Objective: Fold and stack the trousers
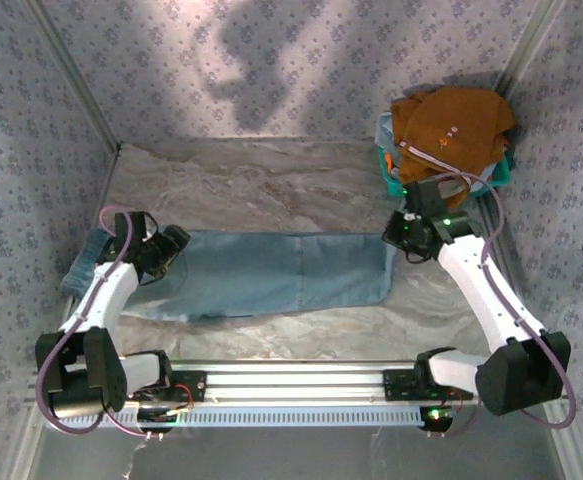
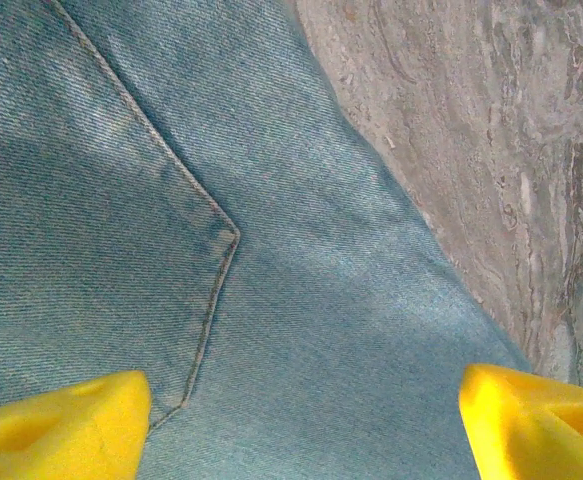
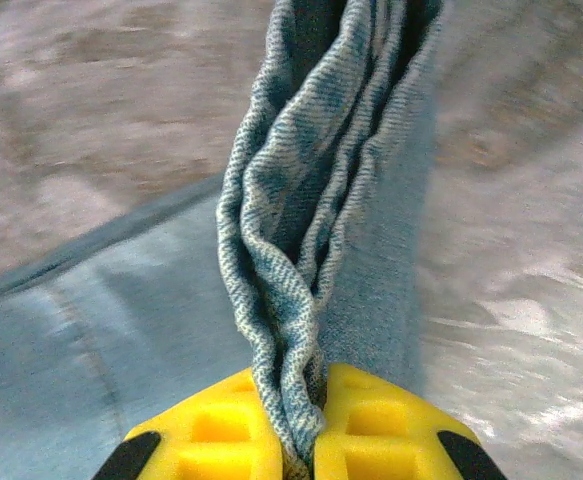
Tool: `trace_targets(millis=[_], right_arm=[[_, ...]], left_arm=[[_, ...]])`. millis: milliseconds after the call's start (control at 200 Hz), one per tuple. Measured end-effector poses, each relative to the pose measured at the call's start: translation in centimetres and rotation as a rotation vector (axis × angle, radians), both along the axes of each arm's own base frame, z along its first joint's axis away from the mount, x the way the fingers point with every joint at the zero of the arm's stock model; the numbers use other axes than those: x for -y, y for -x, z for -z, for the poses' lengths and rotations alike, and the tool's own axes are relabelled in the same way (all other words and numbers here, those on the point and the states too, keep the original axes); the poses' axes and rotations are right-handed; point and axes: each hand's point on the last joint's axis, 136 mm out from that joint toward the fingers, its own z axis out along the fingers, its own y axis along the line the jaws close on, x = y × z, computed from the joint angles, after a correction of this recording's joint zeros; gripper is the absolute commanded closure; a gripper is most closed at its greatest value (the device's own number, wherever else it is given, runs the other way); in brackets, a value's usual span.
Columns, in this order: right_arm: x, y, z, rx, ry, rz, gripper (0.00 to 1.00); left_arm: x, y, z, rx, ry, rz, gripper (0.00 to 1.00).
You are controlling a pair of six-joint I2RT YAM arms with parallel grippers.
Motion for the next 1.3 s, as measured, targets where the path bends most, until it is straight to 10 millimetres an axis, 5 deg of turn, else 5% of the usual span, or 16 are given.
trace_targets(millis=[230, 425, 610, 715, 1019, 1069, 1159, 1299], right_arm=[[-13.2, -0.8, -3.7, 0.067, -0.012, -0.286, 1.00], [-24.4, 0.9, -1.1, 0.014, -0.013, -0.469, 1.00], [-32.3, 1.6, 2.0, -0.025, -0.018, -0.556, 1.00], [-35.3, 1.9, 3.3, -0.038, -0.028, -0.578, 1.00], [-40.3, 4.2, 8.2, -0.139, -0.033, -0.622, 1.00], [-40.8, 4.7, 9.0, -0.160, -0.032, -0.631, 0.90], [-41.8, 5.7, 9.7, -0.196, -0.051, -0.655, 0.47], [-42.2, 6.7, 9.2, -0.220, -0.074, -0.707, 0.35]], left_arm=[[-0.8, -0.3, 0.4, -0.027, -0.030, -0.028, 0.19], [-1.7, -0.2, 2.3, -0.085, -0.039, -0.056, 0.19], [-2.5, 0.4, 4.9, -0.142, -0.042, -0.089, 0.19], [-2.7, 1.4, 7.4, -0.190, -0.039, -0.107, 0.19], [-3.2, 1.0, 7.0, -0.159, -0.022, -0.137, 0.19], [-3.2, 1.0, 6.9, -0.155, -0.015, -0.142, 0.19], [-3.6, 1.1, 6.7, -0.149, -0.013, -0.157, 0.19], [-4.4, 1.6, 5.9, -0.142, -0.016, -0.185, 0.18]])
